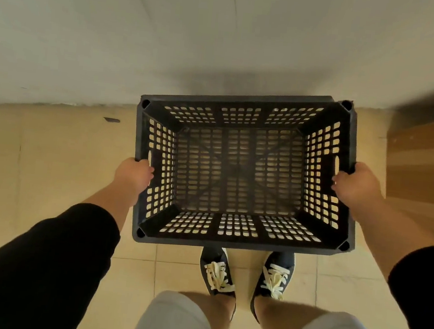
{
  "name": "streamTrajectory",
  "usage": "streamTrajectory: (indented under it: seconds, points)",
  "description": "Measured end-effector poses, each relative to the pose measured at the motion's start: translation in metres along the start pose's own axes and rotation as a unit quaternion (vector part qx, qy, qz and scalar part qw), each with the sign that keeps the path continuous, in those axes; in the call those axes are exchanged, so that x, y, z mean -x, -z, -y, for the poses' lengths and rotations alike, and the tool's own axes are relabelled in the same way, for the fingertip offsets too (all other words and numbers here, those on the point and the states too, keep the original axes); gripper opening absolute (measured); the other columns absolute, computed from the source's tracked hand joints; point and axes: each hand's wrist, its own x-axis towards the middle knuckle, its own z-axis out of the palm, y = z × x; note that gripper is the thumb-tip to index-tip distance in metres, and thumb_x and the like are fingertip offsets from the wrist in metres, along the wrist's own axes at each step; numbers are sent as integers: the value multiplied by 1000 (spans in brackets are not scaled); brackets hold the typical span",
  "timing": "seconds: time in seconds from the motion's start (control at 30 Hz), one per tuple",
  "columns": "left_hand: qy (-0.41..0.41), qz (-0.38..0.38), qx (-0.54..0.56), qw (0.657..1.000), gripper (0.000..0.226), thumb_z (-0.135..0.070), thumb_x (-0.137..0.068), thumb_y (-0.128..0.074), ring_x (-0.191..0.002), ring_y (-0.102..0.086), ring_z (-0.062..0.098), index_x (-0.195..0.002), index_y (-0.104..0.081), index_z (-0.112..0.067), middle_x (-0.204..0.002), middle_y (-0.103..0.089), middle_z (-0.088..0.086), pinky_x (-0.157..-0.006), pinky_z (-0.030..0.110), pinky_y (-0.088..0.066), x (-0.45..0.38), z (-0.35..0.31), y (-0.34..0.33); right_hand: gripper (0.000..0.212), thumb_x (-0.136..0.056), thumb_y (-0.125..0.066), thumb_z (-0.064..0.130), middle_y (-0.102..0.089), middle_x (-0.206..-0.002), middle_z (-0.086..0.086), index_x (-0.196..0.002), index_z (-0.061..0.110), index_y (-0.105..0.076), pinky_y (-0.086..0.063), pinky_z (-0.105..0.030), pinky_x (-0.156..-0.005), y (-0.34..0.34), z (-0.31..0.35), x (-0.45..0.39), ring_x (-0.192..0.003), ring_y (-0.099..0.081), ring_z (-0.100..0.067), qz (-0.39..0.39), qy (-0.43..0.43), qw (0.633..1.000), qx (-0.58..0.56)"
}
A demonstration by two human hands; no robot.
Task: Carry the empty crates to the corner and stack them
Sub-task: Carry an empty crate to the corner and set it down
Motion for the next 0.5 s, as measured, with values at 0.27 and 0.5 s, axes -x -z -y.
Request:
streamTrajectory:
  seconds: [0.27, 0.5]
  points:
    - [2, -15, -11, 1000, 35, -25, -111, -45, -112, -67, 30, -142, -50, -11, -129, -68, 12, -86, 43, -54, -14, 1, -7, 36, -107, -49, 14, -58, -135, -25, -142, 4, -46, -48, -45, -91, -7, 6, -7, -123, -57, -46, -10, 3, 998, 55]
    - [-68, -18, -256, 964, 56, -25, -98, -62, -113, -62, 36, -149, -42, -14, -134, -57, 14, -88, 48, -59, 59, -14, 20, 58, -97, -66, 18, -50, -138, -24, -148, 7, -38, -56, -52, -93, 28, 28, 61, -123, -56, -45, 31, 18, 989, 143]
